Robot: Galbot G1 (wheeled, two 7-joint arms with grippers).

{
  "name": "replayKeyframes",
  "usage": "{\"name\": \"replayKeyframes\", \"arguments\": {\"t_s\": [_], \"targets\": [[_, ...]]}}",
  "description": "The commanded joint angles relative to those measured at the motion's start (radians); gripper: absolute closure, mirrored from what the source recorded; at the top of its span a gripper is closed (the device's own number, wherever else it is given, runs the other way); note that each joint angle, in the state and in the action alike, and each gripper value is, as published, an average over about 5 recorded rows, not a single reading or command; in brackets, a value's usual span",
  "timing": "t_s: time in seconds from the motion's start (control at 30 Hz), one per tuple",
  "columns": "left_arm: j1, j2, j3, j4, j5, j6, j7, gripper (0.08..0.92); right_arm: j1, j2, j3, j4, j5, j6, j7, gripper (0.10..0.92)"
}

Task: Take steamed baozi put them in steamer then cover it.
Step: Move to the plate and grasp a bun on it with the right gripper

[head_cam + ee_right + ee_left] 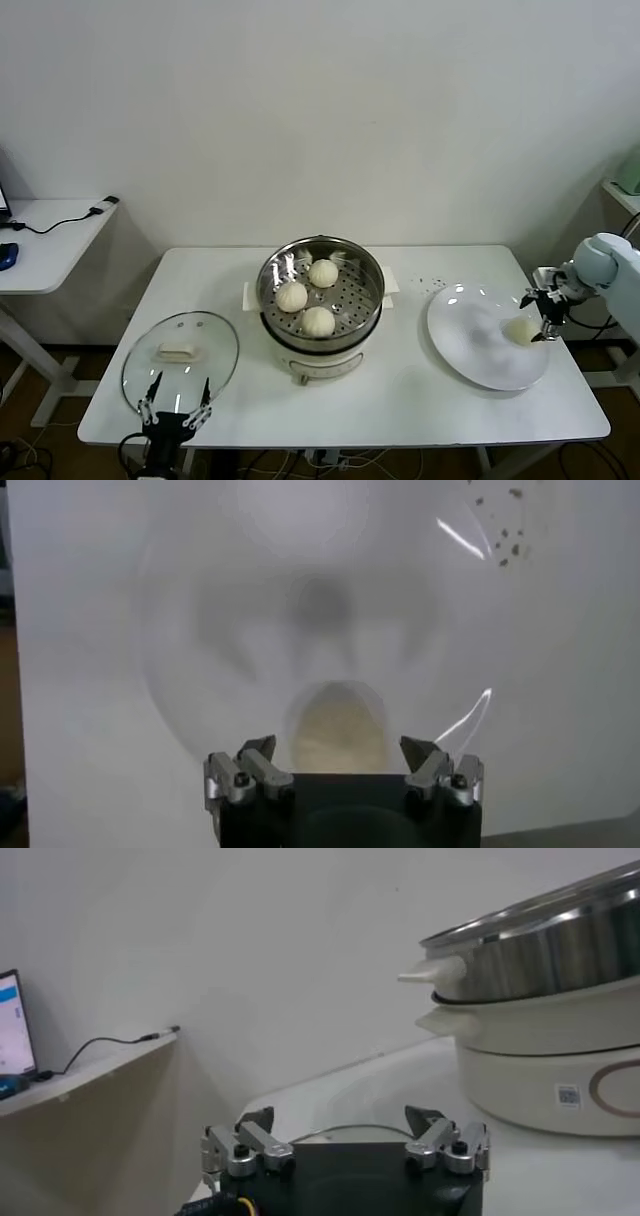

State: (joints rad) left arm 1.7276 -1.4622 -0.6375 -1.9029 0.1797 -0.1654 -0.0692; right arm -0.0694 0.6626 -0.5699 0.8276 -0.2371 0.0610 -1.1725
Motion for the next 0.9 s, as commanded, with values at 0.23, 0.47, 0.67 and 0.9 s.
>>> {"name": "replayKeyframes", "arguments": {"t_s": [0.23, 0.47, 0.67, 0.9], "targets": [[0.001, -0.001, 0.0, 0.005, 0.003, 0.004, -0.002, 0.177, -0.069, 0.182, 0.212, -0.27, -0.203, 0.076, -0.022, 0.203], [0.001, -0.001, 0.001, 0.006, 0.004, 0.003, -0.001, 0.177, -0.052, 0.187, 0.208, -0.285, -0.21, 0.075, -0.033, 0.203], [0.002, -0.002, 0.001, 0.005, 0.004, 0.001, -0.002, 0.177, -0.033, 0.183, 0.202, -0.292, -0.21, 0.076, -0.042, 0.233], [0.005, -0.001, 0.001, 0.006, 0.004, -0.002, -0.003, 0.177, 0.009, 0.18, 0.161, -0.285, -0.156, 0.072, -0.039, 0.296]]}}
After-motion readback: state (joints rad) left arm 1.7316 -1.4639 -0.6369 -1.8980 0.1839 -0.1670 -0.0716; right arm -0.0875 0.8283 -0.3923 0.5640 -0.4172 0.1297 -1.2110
